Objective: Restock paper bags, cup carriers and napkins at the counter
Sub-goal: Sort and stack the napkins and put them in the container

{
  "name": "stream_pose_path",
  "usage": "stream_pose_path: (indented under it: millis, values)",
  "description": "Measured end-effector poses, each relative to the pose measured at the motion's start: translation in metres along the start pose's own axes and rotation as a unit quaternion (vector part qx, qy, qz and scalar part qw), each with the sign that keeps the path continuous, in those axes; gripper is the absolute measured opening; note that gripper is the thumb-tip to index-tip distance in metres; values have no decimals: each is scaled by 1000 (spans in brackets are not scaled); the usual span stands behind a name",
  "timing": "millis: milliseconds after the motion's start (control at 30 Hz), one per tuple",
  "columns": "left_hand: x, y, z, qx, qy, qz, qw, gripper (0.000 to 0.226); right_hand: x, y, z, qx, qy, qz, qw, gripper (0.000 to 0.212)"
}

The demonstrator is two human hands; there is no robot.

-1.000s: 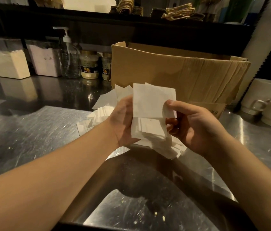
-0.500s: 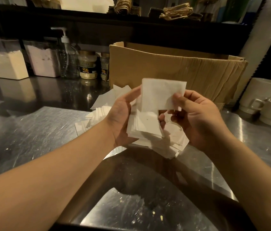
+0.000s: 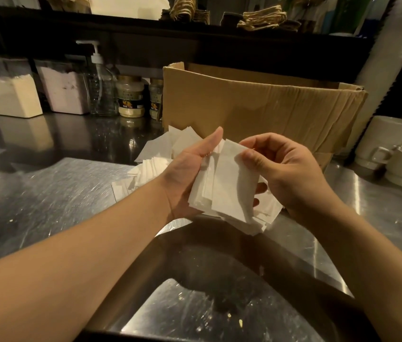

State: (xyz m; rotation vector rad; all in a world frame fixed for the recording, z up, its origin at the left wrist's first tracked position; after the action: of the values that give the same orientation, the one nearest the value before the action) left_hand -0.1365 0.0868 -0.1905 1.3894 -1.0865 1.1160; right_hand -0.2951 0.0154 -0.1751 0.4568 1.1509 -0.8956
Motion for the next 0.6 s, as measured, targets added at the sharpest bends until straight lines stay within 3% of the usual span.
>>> stream_pose_path:
  millis: [267, 400, 500, 600]
  values:
    - [-2, 3, 0, -19, 23, 6, 1000, 65, 4, 4, 0, 26, 5, -2, 1000, 10]
    - [-3, 3, -1, -45, 25, -10, 999, 57, 5, 7, -2, 36, -9, -11, 999, 12]
    - [-5, 3, 0, -39, 25, -24, 999, 49, 5, 7, -1, 34, -42, -73, 996, 37]
    - [-5, 3, 1, -40, 18, -49, 998, 48, 7, 2, -2, -58, -72, -135, 986, 68]
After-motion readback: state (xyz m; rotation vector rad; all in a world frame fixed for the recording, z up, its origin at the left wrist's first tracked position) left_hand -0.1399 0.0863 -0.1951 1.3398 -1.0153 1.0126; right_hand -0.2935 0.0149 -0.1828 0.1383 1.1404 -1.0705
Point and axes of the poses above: each hand's wrist, its own z-axis towards the middle knuckle, its own y-axis out of the palm, x = y × z, the point moved 1 cm from there along z, towards the middle knuckle, and after that the axes turned 6 degrees about z, right-handed, at the moved point
